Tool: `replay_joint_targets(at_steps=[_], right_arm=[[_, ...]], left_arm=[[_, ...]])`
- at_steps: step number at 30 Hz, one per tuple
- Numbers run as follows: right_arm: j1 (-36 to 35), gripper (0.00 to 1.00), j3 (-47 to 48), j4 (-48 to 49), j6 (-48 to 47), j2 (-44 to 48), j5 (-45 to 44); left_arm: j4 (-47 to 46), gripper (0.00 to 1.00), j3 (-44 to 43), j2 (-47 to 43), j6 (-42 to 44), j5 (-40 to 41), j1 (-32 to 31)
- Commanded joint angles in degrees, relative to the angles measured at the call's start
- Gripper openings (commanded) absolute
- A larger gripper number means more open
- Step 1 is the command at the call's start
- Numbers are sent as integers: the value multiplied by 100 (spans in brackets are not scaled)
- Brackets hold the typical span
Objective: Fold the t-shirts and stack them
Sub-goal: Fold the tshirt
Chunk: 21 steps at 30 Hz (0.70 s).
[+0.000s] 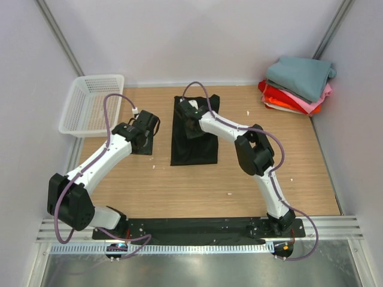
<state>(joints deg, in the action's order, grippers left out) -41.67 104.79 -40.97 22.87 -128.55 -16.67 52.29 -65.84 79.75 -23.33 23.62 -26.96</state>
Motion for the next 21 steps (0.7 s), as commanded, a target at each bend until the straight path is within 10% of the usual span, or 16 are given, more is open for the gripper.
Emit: replay_joint_targets(at_steps=[1, 11, 21], right_arm=[[246, 31, 1240, -313, -344, -317, -249], [1090, 34, 3145, -420, -732, -999, 32], [1231, 73, -1968, 1336, 199, 2464, 1137]], left_arm=[[-105, 51, 1, -55, 22, 135, 33], [-132, 51, 19, 6, -4, 47, 33], [-893, 59, 220, 76, -838, -2132, 24]])
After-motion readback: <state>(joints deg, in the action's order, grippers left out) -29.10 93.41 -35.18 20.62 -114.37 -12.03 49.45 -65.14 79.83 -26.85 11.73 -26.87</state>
